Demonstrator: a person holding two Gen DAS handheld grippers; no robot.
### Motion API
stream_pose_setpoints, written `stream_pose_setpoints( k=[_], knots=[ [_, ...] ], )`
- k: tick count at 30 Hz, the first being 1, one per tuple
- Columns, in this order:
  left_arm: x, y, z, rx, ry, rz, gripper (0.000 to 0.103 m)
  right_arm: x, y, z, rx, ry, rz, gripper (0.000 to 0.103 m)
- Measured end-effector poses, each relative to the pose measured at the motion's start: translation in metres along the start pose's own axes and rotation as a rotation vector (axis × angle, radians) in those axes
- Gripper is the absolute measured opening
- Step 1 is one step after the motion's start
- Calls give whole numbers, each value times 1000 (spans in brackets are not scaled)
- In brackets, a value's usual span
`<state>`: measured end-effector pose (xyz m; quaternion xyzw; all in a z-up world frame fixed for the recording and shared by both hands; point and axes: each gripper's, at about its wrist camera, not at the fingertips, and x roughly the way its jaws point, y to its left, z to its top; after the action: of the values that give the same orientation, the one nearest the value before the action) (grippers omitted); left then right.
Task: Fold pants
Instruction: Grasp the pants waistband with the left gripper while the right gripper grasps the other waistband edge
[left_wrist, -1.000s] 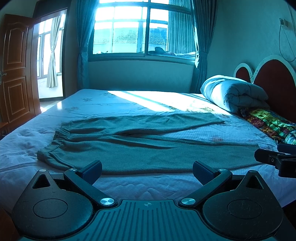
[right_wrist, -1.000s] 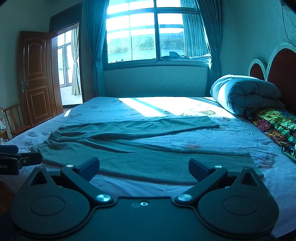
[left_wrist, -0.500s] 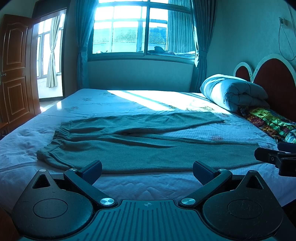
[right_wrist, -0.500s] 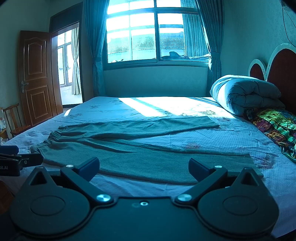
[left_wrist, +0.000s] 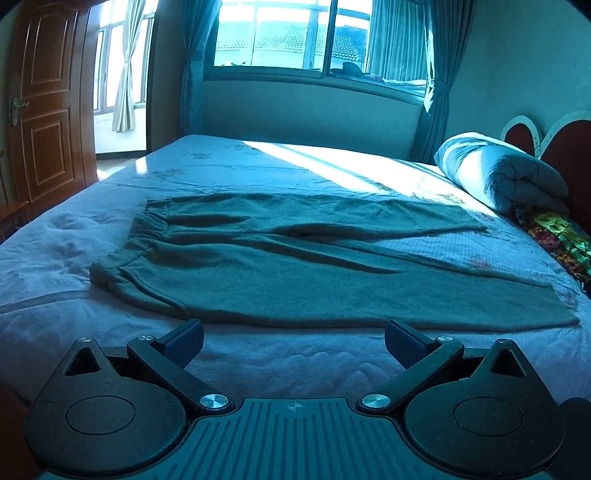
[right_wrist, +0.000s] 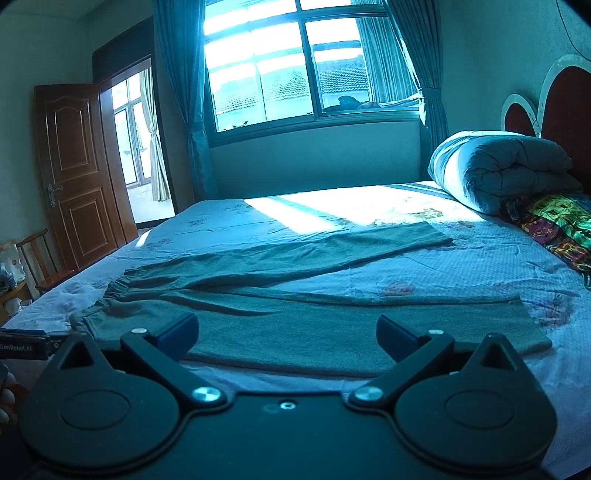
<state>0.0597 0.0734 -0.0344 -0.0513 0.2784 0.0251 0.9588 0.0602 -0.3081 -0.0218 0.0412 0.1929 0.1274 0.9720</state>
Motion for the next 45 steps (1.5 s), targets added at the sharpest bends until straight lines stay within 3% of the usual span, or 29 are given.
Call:
stream_pose_setpoints(
  k=[4,8,13,16,20,22,23,30,31,33,34,39,45],
  knots=[
    [44,54,36,41,-8,43,103,50,9,36,-80,17,38,97],
    [104,113,92,89,-53,124,103,131,21,91,-161,11,68,97],
    [217,184,153,117,20,118,103,252,24,144,-212,68,73,97],
    [284,215,164,86,72,145,103,327,25,152,-206,138,50,97],
    [357,247,166,-14,159,119,103,398,26,139,-219,212,35,97],
    [384,253,165,-14,195,95,85,427,25,134,-227,235,52,95],
    [398,258,164,-18,220,81,83,439,24,132,-232,239,51,94],
    [436,262,160,-48,218,-7,83,482,10,122,-237,264,75,92],
    [436,263,160,-47,218,-20,73,487,7,122,-239,268,80,92],
    [429,268,165,-76,194,-78,39,497,2,122,-255,276,97,89],
    [429,270,167,-91,190,-92,32,503,1,123,-273,285,107,88],
    [424,269,164,-56,187,-98,30,537,-2,124,-433,350,129,69],
    [434,271,165,-45,211,-107,35,575,-15,123,-483,487,171,68]
  ],
)
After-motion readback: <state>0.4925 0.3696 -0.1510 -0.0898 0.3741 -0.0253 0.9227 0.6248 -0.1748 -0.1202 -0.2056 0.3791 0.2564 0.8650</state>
